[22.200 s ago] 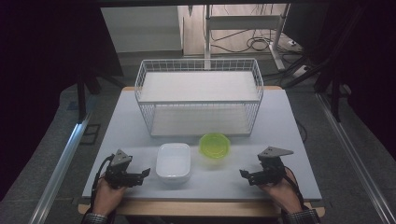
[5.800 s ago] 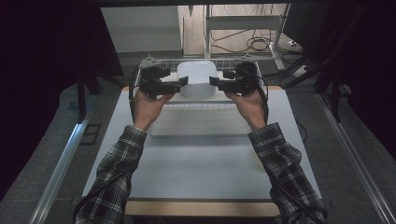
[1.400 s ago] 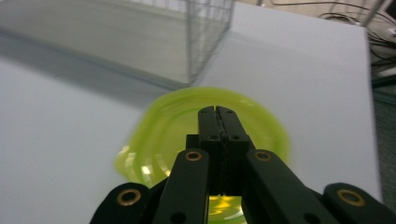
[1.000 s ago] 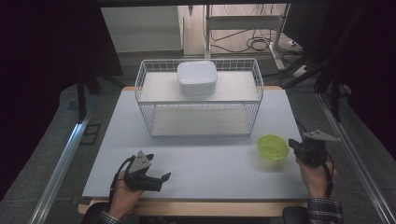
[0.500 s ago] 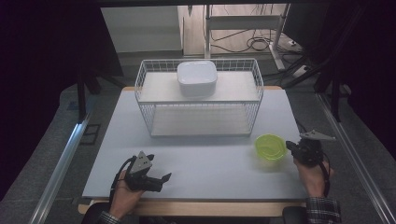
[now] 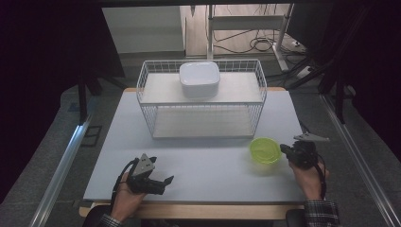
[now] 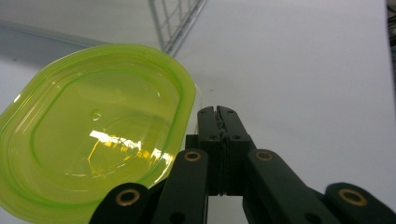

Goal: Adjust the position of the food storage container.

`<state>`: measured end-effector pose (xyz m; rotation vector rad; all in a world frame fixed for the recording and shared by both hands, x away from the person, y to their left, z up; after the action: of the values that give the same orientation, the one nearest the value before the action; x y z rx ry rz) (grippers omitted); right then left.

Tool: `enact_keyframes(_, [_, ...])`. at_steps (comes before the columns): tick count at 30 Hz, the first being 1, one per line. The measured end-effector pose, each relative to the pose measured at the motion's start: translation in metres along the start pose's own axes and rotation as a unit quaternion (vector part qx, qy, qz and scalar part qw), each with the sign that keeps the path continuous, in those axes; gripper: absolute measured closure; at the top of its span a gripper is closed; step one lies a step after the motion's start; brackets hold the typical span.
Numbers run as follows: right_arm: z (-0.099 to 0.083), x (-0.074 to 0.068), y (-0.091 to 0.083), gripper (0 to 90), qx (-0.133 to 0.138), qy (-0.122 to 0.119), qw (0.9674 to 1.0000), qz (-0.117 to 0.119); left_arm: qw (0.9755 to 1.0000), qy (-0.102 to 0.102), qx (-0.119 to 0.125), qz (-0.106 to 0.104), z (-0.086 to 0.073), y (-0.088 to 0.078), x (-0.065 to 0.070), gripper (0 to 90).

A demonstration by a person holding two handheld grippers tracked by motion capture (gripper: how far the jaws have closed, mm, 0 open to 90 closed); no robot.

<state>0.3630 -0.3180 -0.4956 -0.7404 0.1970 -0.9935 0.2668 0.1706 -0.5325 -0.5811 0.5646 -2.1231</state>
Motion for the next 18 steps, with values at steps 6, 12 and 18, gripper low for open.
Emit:
enact_keyframes(6, [0.007, -0.015, 0.006, 89.1, -0.002, -0.008, 0.9998, 0.018, 1.0, 0.002, -0.002, 0.001, 0.0, 0.001, 0.0, 5.6])
enact_keyframes(12, [0.015, -0.034, 0.013, 88.9, 0.0, -0.01, 0.9991, 0.041, 1.0, 0.002, -0.004, 0.001, 0.0, 0.001, 0.0, 5.6])
enact_keyframes(18, [0.02, -0.047, 0.017, 88.5, 0.001, -0.01, 0.9985, 0.055, 1.0, 0.003, -0.005, 0.001, 0.0, 0.001, 0.001, 5.6])
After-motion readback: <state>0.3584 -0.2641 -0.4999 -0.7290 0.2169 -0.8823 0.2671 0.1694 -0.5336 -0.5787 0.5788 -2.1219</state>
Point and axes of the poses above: each handheld gripper's, and its own axes: y roughly forward along the jaws, z roughly out of its top, x roughly to its right, the point moved 2 cm from there along y, roughly forward along the jaws, and after that the axes turned 15 degrees about -y, right-handed, at the moved point
